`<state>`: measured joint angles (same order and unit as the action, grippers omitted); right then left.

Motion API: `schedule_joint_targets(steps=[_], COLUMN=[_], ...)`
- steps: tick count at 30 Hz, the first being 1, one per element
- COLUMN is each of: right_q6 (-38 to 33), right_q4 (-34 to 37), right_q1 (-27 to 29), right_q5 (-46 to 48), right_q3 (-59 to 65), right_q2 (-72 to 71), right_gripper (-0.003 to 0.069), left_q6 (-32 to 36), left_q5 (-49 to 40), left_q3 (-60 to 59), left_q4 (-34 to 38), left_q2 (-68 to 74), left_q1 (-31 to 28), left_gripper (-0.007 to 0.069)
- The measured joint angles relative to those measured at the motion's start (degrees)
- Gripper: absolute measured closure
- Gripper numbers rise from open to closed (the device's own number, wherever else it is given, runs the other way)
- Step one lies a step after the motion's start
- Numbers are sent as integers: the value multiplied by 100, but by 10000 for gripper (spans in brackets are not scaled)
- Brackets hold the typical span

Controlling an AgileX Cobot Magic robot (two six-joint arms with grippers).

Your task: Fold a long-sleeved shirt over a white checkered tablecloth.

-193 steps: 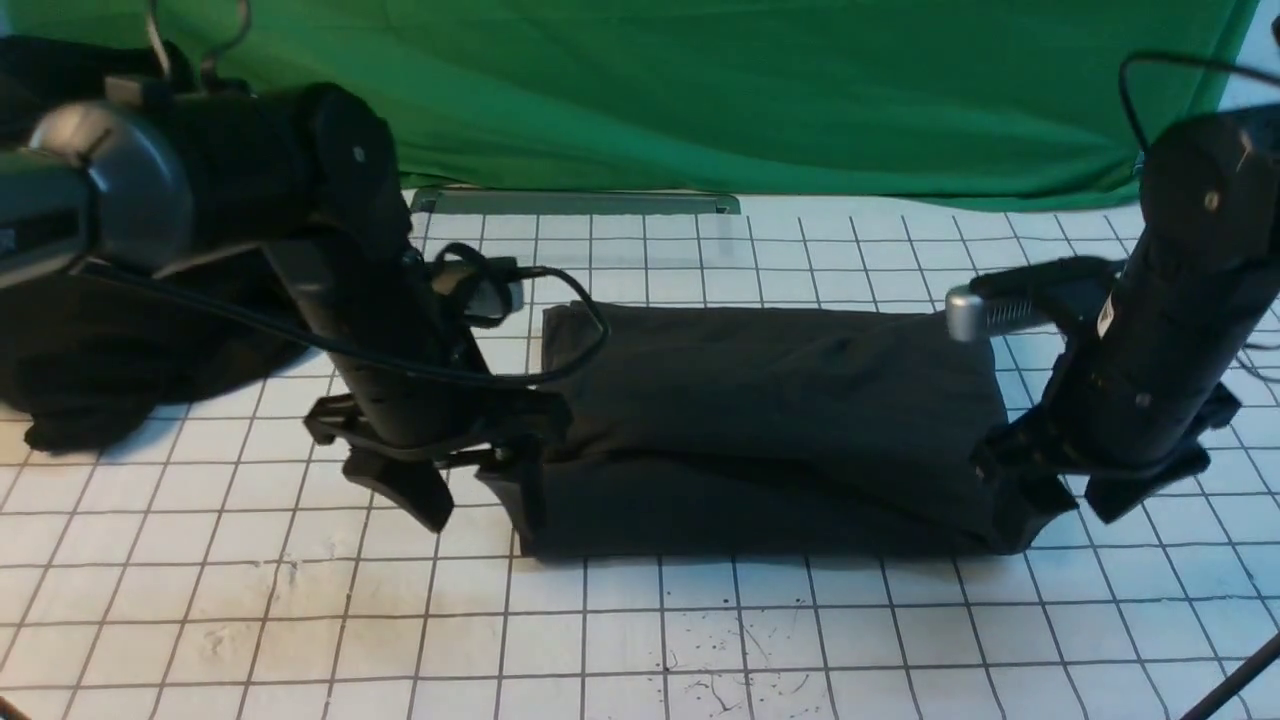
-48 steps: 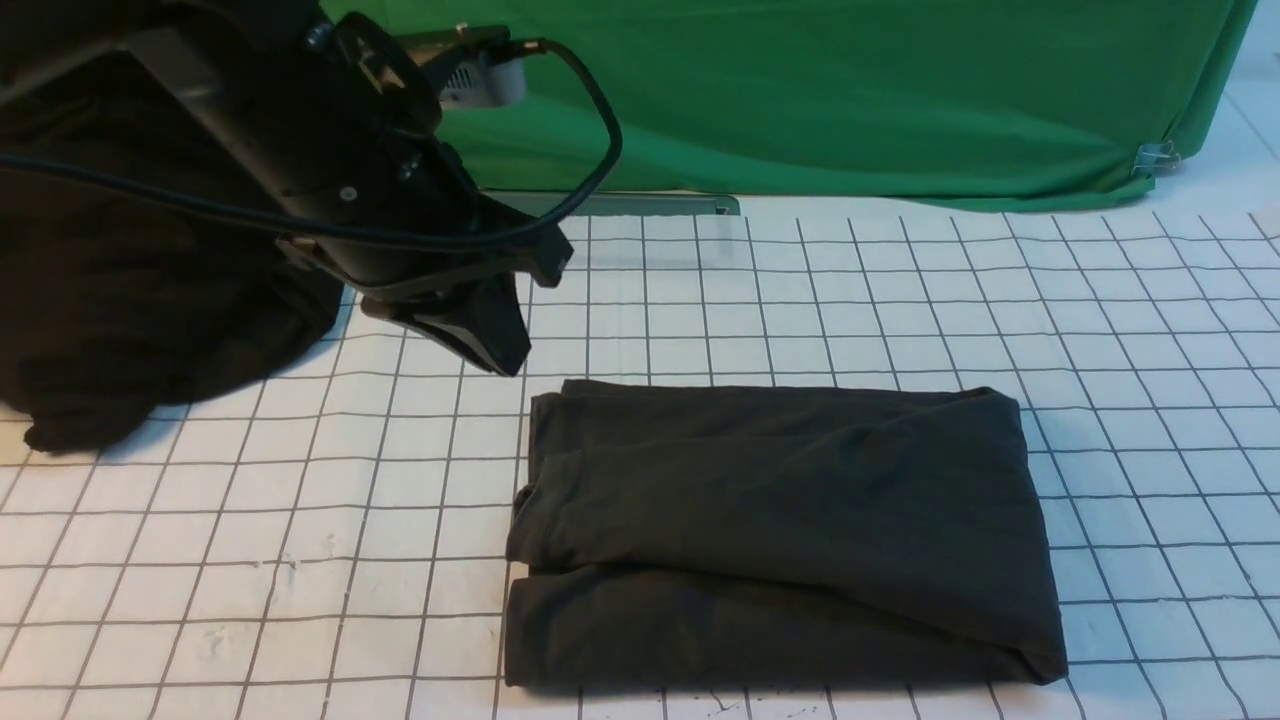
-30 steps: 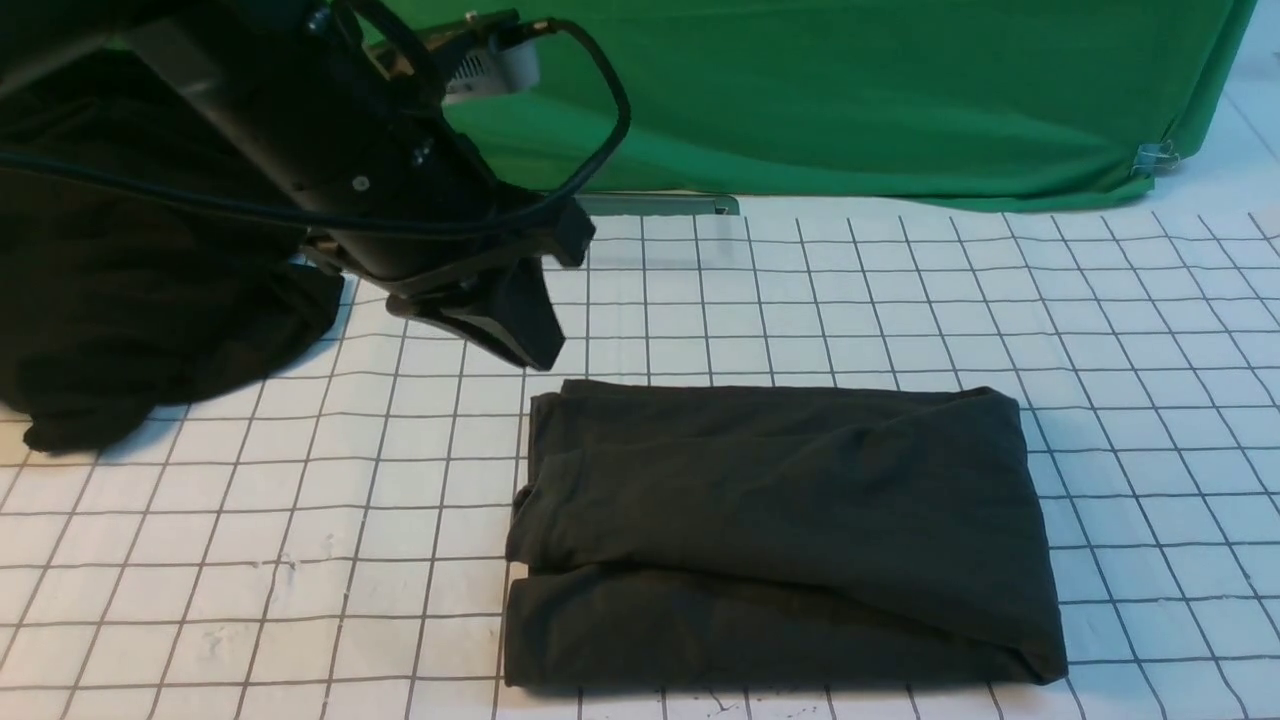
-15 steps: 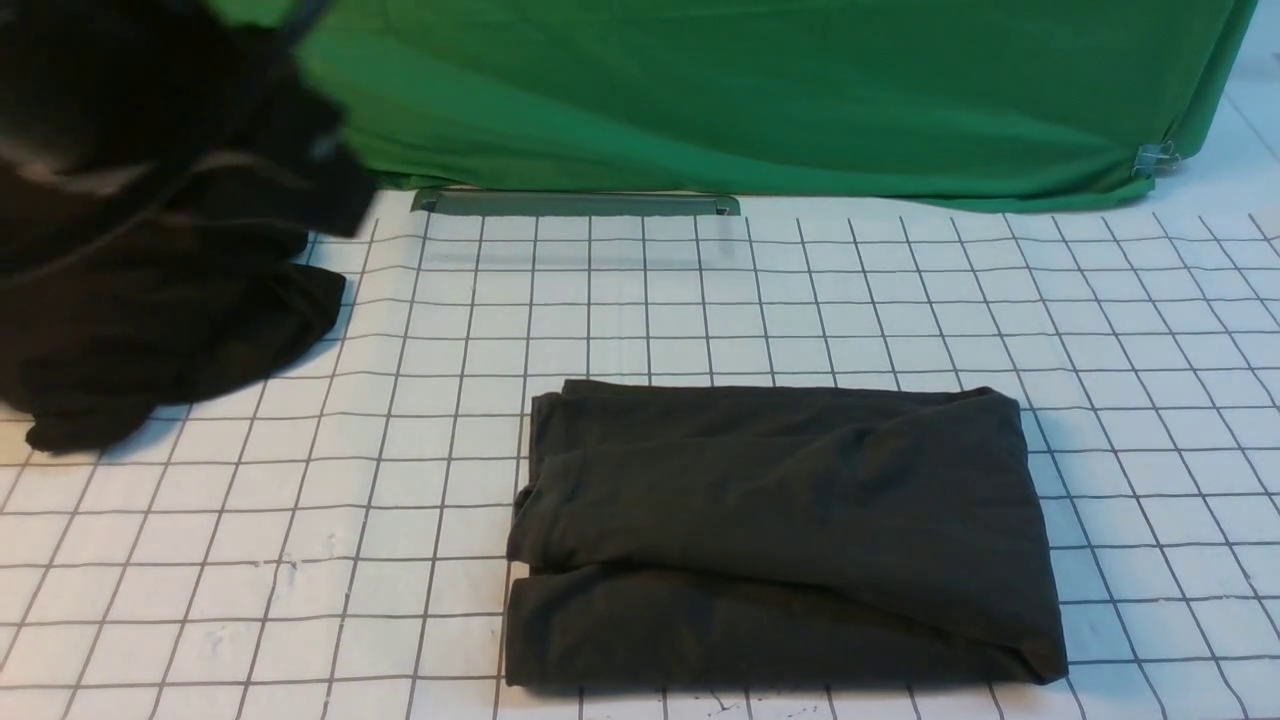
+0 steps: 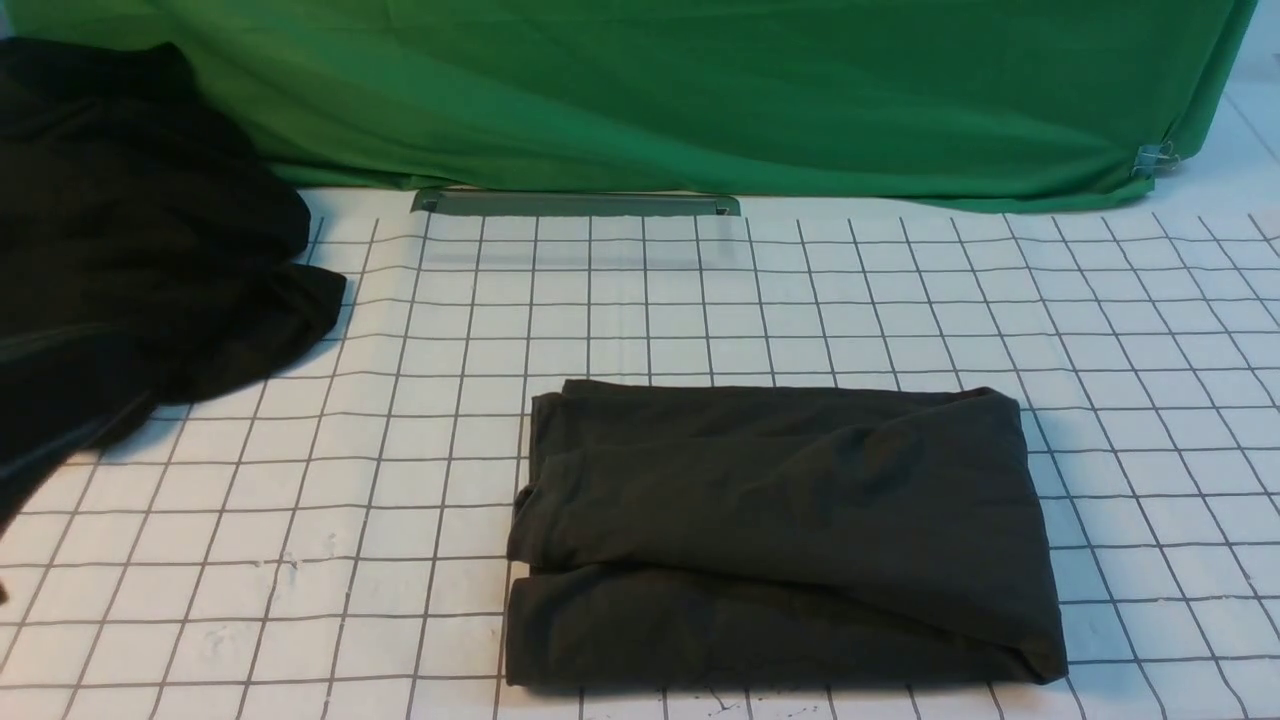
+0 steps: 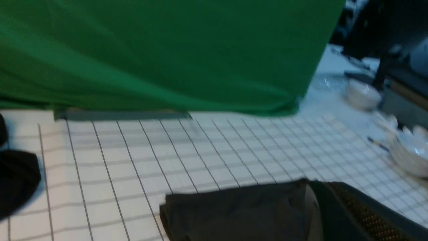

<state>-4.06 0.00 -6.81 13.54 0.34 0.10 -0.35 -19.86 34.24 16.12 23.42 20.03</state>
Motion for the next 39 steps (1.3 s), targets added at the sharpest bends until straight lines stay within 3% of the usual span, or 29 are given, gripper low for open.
schedule_joint_targets(steps=[4,8,12,20,26,30,33,39], right_q6=[0,0,0,0,0,0,0,0], right_q4=[0,0,0,0,0,0,0,0], right_q1=[0,0,0,0,0,0,0,0], right_q5=[0,0,0,7,7,7,7,2], right_q3=[0,0,0,0,0,0,0,0], right_q2=[0,0,0,0,0,0,0,0], right_gripper=[419,418,418,413,413,413,412,412], left_q6=[35,35,35,35,35,-159,-544,-711], left_q5=[1282,1782,1731,1602,1560,1580,1591,1441], left_q3=[-820,-1267,-1530,-1906,-2321,-2717,-3195,-3457], left_q4=[29,36,-92,-1189,-1263,-1282,-1282,-1289], left_q2=[-484,-588,-588,-588,-1000,-1651,-2236,-2323], left_q1=[0,0,0,0,-71,-569,-1507,-2370], left_gripper=[626,624,624,624,624,624,624,624])
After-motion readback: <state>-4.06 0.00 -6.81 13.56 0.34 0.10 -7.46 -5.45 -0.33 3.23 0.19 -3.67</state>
